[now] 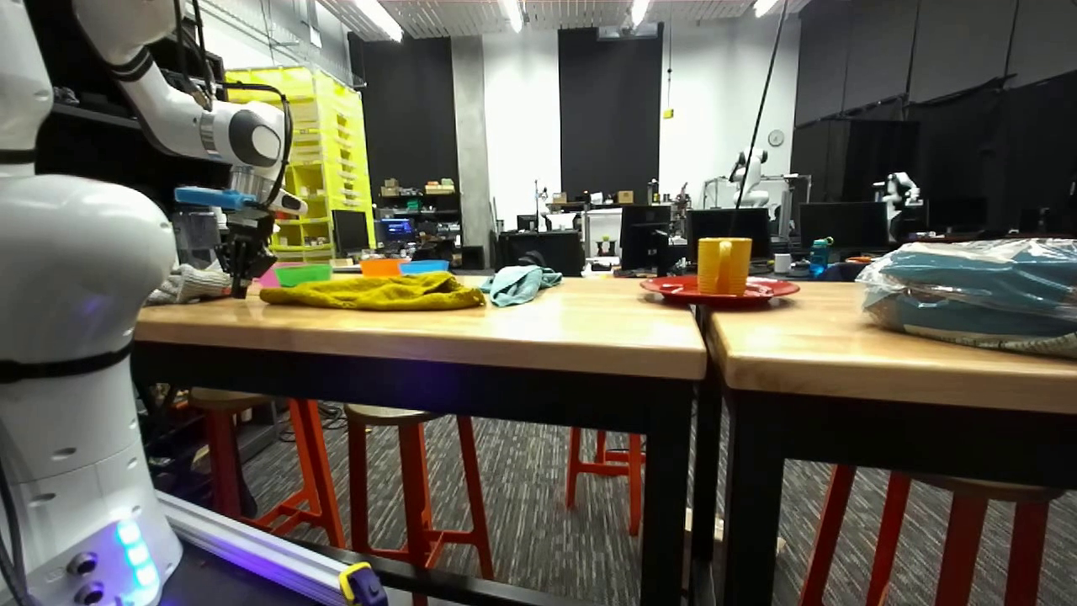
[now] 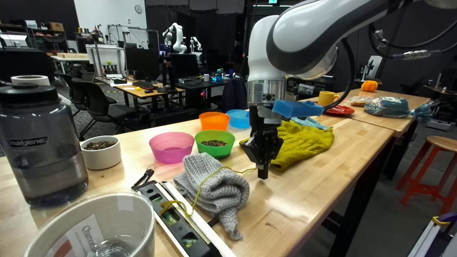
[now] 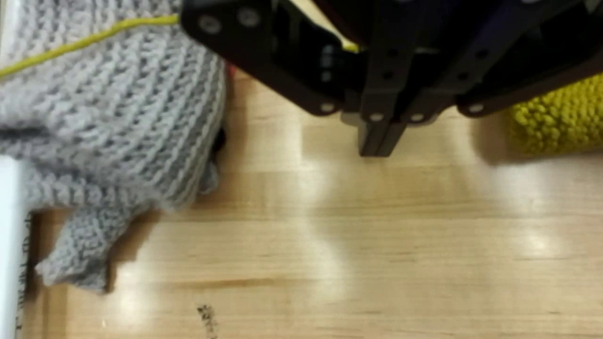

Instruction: Unfold the yellow cloth and move it to the left.

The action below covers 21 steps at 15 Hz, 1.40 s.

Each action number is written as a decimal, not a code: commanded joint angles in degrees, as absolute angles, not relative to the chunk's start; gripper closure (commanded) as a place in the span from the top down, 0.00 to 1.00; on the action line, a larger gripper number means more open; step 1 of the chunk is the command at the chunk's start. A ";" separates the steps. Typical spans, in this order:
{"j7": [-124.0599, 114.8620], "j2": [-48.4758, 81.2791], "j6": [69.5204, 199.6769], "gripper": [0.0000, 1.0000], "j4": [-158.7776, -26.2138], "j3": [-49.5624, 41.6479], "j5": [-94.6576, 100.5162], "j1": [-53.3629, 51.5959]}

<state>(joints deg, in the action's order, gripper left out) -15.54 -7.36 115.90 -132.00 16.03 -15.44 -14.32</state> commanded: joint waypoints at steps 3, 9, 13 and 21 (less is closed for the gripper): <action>-20.16 -8.12 110.61 0.00 -127.77 17.09 -8.57 -14.45; -20.17 -9.71 107.46 0.00 -128.31 15.86 -5.50 -13.32; -20.26 -10.14 107.19 0.00 -129.70 14.67 -1.39 -11.77; -19.95 -9.03 109.53 0.00 -132.80 13.15 0.58 -10.34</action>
